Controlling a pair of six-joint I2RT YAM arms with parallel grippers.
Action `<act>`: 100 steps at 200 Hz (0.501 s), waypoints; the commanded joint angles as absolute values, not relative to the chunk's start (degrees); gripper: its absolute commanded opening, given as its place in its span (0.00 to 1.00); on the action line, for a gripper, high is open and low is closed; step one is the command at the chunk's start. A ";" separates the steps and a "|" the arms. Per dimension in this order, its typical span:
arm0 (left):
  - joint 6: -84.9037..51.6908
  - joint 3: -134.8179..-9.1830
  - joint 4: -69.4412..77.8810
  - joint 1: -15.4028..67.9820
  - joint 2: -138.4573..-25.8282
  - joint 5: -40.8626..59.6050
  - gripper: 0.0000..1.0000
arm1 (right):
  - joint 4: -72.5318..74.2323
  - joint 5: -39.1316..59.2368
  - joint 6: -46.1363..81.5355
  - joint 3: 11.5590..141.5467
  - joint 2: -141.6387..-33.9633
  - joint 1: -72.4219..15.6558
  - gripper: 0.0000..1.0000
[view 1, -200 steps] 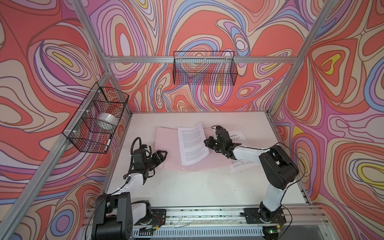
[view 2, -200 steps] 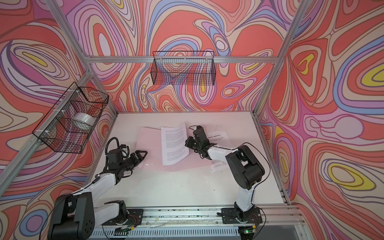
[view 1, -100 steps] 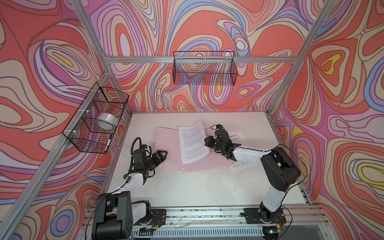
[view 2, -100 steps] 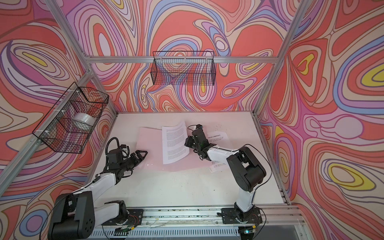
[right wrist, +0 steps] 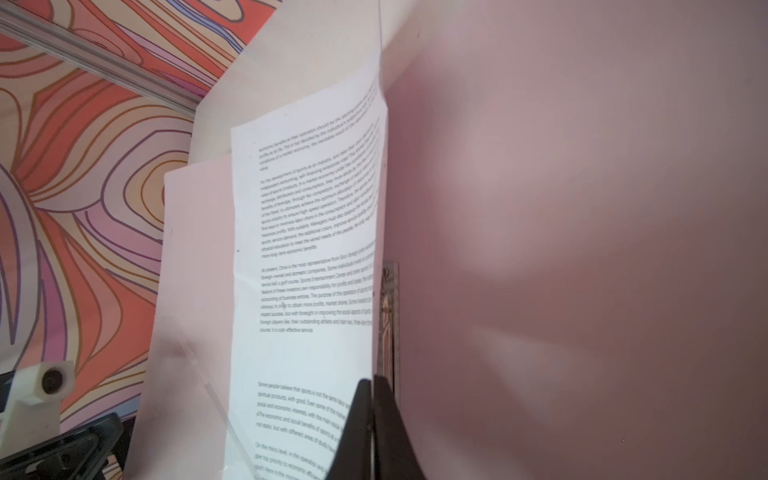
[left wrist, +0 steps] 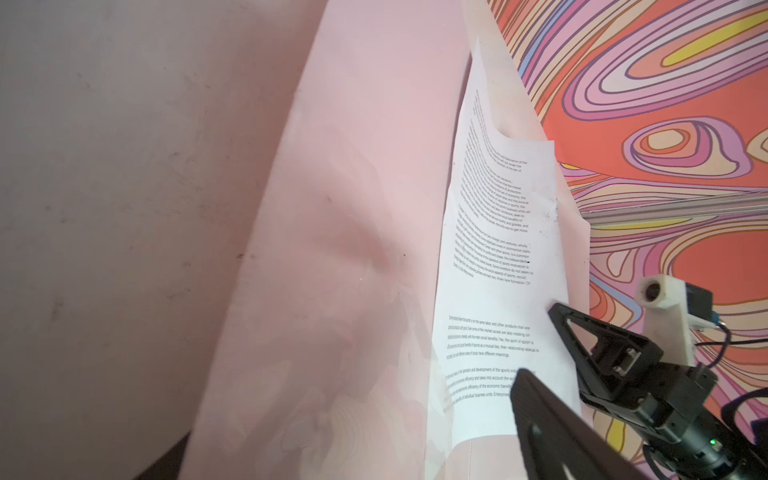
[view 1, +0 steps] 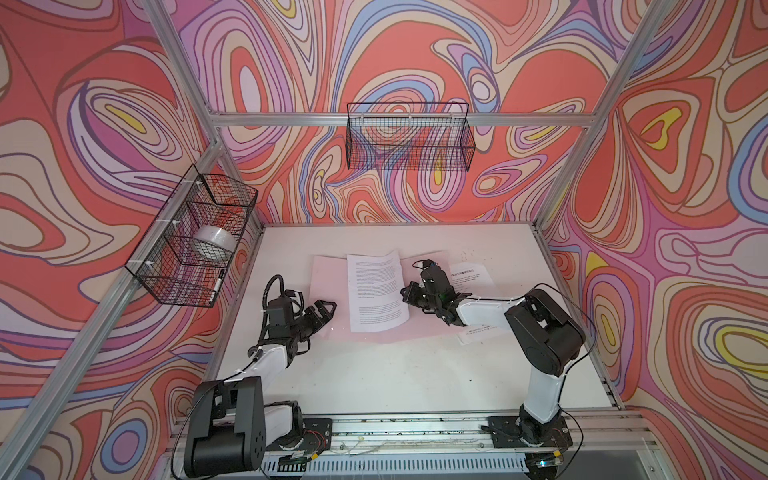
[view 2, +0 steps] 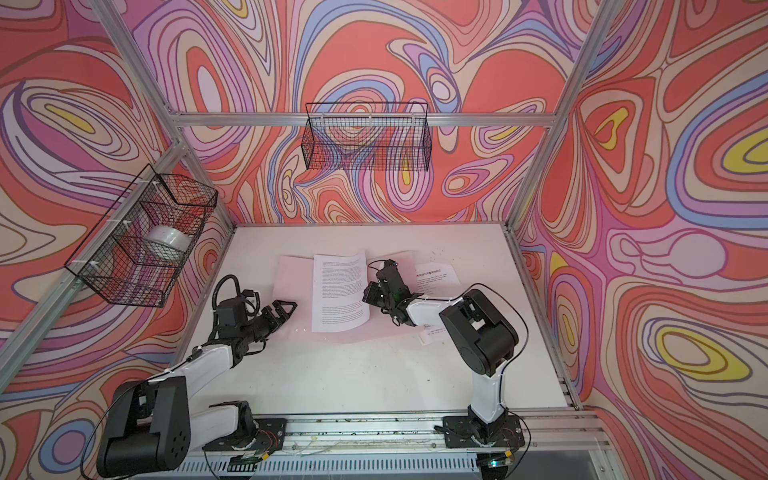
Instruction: Put the files into the folder
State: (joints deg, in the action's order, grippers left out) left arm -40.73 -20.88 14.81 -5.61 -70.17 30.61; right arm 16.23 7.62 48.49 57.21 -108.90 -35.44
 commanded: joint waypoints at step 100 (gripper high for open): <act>-41.40 -21.01 15.82 -5.44 -70.58 31.45 0.95 | 13.16 0.87 59.54 59.06 -111.61 -40.58 0.00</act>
